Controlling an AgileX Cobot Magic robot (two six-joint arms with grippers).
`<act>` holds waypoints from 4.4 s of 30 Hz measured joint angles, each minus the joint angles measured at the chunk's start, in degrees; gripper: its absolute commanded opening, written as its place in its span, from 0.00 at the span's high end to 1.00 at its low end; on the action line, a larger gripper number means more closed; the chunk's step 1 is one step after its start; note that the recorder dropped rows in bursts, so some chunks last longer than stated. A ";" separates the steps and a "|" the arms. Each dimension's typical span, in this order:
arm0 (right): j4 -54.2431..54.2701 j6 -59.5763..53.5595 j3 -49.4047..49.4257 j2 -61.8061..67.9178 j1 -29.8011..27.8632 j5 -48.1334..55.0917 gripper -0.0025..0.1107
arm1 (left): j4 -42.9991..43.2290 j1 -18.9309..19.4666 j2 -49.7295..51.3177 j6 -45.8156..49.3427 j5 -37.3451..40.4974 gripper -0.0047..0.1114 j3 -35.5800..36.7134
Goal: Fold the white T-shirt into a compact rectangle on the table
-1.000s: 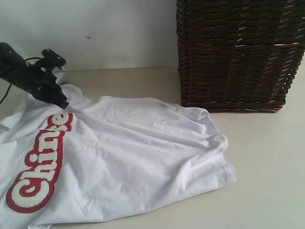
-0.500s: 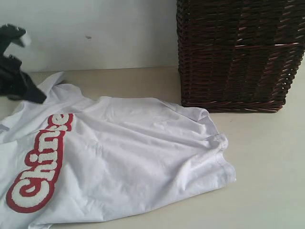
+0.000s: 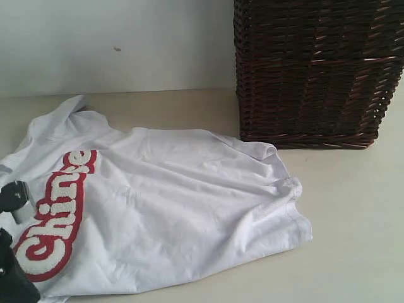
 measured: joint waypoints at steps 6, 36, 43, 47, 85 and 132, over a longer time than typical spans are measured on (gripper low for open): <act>0.00 0.00 0.00 0.00 0.00 0.00 0.94 | -0.81 0.00 0.42 2.28 -0.55 0.96 5.90; 0.43 0.00 0.00 -0.37 0.00 -0.67 0.94 | -6.69 -2.46 0.88 3.05 -1.78 0.96 2.73; 2.07 0.00 0.00 -0.37 0.00 -4.77 0.94 | -2.07 -2.46 -12.58 -10.59 -3.10 0.96 -10.25; 1.81 -0.11 0.00 1.21 0.00 -4.43 0.95 | 6.48 -2.46 -17.44 -16.99 -2.92 0.96 -15.02; 33.21 -47.88 14.83 44.82 0.00 -24.11 0.96 | 24.60 -4.26 -22.87 -28.16 -7.85 0.96 -6.42; -1.93 -14.89 13.11 58.76 0.10 -21.90 0.96 | 23.47 -4.26 -24.14 -27.06 -9.91 0.96 -1.33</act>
